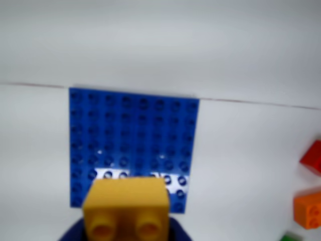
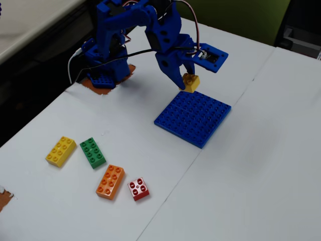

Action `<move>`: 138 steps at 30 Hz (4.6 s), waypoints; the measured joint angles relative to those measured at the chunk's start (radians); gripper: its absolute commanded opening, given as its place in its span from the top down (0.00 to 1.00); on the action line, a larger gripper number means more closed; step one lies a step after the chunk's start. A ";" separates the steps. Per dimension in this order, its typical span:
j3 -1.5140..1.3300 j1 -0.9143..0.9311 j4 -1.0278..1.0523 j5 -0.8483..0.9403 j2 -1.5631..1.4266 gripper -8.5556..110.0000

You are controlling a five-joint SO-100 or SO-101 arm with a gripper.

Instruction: Pick up the 2x2 yellow block and go up the 8x8 blue block.

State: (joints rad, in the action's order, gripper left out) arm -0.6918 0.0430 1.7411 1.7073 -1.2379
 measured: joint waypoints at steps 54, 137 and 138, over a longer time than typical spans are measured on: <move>0.058 -0.020 0.000 -0.055 0.057 0.93; 0.046 -0.026 0.006 -0.025 0.057 0.93; 0.046 -0.026 0.006 -0.025 0.057 0.93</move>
State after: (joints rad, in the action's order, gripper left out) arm -0.6458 0.0169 1.7472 1.6828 -1.1812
